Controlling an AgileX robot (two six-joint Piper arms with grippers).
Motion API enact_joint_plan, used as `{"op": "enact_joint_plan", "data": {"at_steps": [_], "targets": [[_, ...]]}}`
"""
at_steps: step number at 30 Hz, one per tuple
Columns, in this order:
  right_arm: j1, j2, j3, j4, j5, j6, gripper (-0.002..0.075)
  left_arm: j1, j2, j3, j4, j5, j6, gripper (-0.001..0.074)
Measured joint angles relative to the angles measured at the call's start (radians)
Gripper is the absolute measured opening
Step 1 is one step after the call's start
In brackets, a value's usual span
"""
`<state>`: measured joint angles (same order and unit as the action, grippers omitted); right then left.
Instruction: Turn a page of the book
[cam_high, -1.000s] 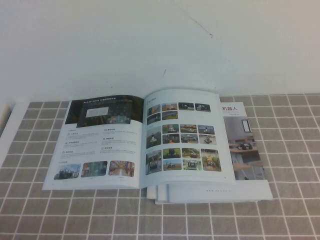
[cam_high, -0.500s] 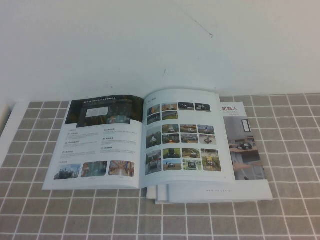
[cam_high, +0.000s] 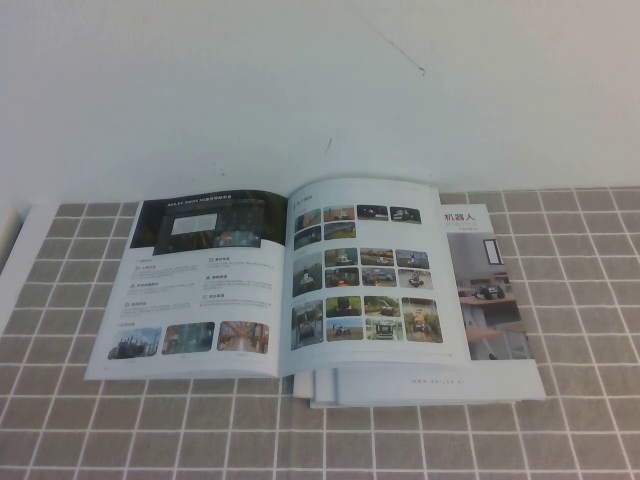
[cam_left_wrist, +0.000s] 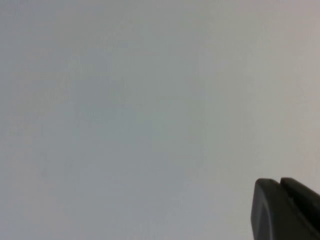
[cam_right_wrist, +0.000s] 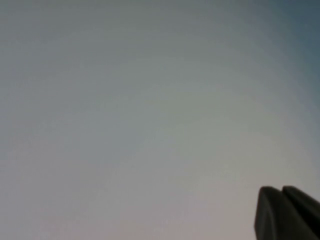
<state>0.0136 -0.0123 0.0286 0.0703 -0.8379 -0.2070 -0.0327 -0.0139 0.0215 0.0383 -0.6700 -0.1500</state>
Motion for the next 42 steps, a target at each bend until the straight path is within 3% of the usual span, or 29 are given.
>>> {"op": "enact_joint_plan", "data": {"at_steps": [3,6,14,23,35,42], "targets": [[0.0,0.0,-0.003,0.12,-0.055,-0.037,-0.0001,0.0,0.0,-0.048,0.141,0.157,-0.074,-0.0004],[0.0,0.0,-0.046,0.188,-0.023,-0.03,-0.0001,0.0,0.0,-0.18,0.19,0.427,-0.142,-0.0004],[0.0,0.074,-0.411,0.203,0.63,-0.002,-0.0001,0.0,0.212,-0.493,0.183,0.741,-0.156,-0.0004],[0.001,0.494,-0.67,0.201,0.951,-0.002,-0.0001,-0.005,0.717,-0.747,0.146,0.792,-0.165,-0.0004],[0.001,1.092,-0.82,0.219,1.01,-0.047,-0.0001,-0.25,1.347,-1.047,0.122,0.93,-0.092,-0.0004],[0.013,1.356,-0.995,0.29,1.27,-0.136,-0.0001,-0.282,1.603,-1.087,0.084,0.944,-0.081,-0.0004]]}}
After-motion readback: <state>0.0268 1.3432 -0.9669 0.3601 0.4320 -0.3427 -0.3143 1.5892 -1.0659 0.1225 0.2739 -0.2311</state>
